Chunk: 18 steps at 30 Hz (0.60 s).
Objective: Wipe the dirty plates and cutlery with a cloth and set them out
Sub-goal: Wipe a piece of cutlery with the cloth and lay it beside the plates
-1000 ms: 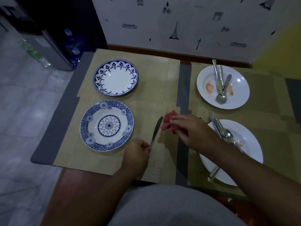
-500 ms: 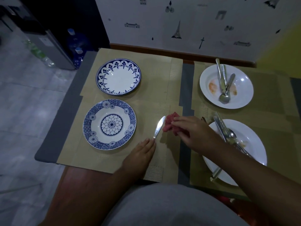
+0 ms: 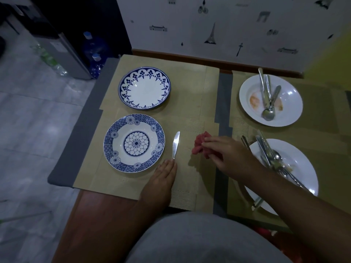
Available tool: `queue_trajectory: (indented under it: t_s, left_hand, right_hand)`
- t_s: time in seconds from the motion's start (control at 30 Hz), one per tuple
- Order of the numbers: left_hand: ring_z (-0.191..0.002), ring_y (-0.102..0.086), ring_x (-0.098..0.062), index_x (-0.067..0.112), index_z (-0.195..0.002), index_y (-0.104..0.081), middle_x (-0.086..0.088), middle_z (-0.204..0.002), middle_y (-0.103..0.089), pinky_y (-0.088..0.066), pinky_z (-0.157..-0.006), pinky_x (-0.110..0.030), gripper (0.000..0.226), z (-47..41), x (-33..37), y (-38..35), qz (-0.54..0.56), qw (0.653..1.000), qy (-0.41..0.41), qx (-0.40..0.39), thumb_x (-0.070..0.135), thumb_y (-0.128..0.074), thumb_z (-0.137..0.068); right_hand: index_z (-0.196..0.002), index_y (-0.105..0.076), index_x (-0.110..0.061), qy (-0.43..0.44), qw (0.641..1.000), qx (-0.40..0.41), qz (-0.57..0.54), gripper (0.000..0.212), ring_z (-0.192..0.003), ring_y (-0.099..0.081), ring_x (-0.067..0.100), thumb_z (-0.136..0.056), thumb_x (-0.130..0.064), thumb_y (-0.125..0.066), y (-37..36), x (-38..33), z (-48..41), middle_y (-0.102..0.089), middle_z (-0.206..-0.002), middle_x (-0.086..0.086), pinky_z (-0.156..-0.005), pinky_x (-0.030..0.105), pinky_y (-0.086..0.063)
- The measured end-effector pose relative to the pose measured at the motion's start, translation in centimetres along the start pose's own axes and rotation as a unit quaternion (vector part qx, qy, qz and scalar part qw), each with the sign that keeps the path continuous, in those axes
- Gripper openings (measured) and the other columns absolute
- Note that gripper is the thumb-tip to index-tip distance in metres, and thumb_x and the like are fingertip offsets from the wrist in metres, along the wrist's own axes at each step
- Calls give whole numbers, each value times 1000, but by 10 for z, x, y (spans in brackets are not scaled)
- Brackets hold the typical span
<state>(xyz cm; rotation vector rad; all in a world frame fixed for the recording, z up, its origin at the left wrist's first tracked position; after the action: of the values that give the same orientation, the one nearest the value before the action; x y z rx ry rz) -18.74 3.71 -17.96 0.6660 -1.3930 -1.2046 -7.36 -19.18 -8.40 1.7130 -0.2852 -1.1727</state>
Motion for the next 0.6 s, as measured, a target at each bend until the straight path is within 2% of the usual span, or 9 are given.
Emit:
queue_trajectory:
  t_s: [0.17,0.27,0.33,0.4,0.43,0.5,0.6]
  left_hand:
    - [-139,-46,-32,0,-143,-49,-17,-149,-49,-25,-113,-46,70,-19,25,16,-2,998,-53,40,5,-74,-78]
    - [-146,-25,-25,2,-149,-40,-14,-157,-37,-6,-116,-43,60,-39,50,25,23,995,-80,58,13,-46,-91]
    - [-146,-20,-23,2,-150,-38,-14,-159,-34,2,-116,-41,59,-54,67,26,34,993,-97,63,14,-41,-93]
    - [-145,-34,-28,0,-147,-44,-17,-154,-42,-8,-118,-42,54,-68,83,22,37,990,-120,68,13,-51,-95]
    - [-144,-38,-31,0,-146,-45,-17,-154,-43,-15,-119,-40,52,-75,91,19,52,989,-123,64,14,-53,-97]
    - [-142,-42,-31,1,-145,-47,-17,-152,-46,-24,-119,-37,49,-85,107,17,79,988,-120,61,19,-51,-99]
    - [-128,-56,-27,2,-137,-58,-15,-140,-59,-39,-113,-37,45,-94,134,17,110,985,-122,52,22,-55,-97]
  right_hand:
    - [-120,-68,-13,-17,1000,14,17,38,-114,-59,20,-83,-10,-74,9,7,12,-67,-123,5,-97,38,-49]
    - [-119,-69,-11,-37,998,37,21,38,-113,-60,20,-81,-6,-75,21,15,31,-67,-122,7,-98,34,-46]
    - [-121,-67,-13,-65,997,45,25,41,-115,-58,18,-82,-7,-75,30,23,47,-66,-125,6,-100,34,-46]
    - [-122,-68,-15,-86,994,58,32,43,-114,-59,16,-80,-9,-76,41,33,63,-66,-124,3,-102,33,-46]
    - [-120,-69,-14,-97,992,66,40,43,-112,-60,15,-79,-8,-77,46,39,72,-67,-123,3,-102,28,-44]
    - [-116,-71,-11,-125,988,79,48,42,-109,-61,17,-76,-4,-78,58,46,88,-69,-119,5,-99,20,-39]
    - [-113,-72,-8,-164,979,109,47,39,-106,-61,17,-75,2,-76,76,52,112,-70,-116,7,-97,8,-31]
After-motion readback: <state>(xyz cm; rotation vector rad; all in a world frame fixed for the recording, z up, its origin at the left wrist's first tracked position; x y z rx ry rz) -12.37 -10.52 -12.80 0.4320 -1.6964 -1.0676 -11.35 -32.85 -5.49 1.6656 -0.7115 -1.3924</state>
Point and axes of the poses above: each hand's wrist, its own z-axis away from the middle knuckle, its own y-axis out of the back of the hand, x = y × z, the point moved 1 cm from there along -z, towards the middle knuckle
